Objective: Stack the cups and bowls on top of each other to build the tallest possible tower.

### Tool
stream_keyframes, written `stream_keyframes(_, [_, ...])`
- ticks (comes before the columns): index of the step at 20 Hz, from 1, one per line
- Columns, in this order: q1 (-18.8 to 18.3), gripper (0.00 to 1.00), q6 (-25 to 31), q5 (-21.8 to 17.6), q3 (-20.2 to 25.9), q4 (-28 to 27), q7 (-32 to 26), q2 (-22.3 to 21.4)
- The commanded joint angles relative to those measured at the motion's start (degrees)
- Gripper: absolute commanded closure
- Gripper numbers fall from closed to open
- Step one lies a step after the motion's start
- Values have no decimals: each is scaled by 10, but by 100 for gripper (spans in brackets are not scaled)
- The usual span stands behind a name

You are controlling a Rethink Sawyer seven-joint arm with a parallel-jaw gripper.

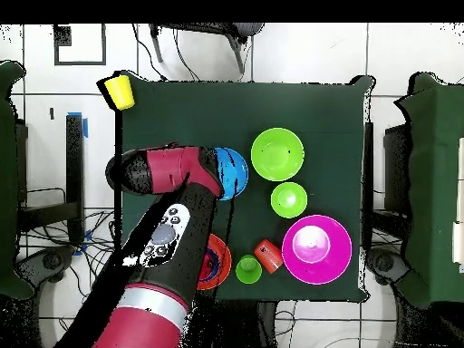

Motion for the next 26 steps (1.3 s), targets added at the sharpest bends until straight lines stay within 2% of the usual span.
stream_keyframes(1, [-8, 0, -31, -48, 88, 17, -33, 37])
stream_keyframes(12, [-30, 0, -96, -45, 116, 2, -15, 91])
stream_keyframes(16, [-35, 0, -91, -45, 123, -2, -24, 94])
stream_keyframes(21, [-59, 0, -98, -57, 149, -12, -57, 110])
stream_keyframes(26, [-51, 0, -80, -66, 147, -11, -55, 102])
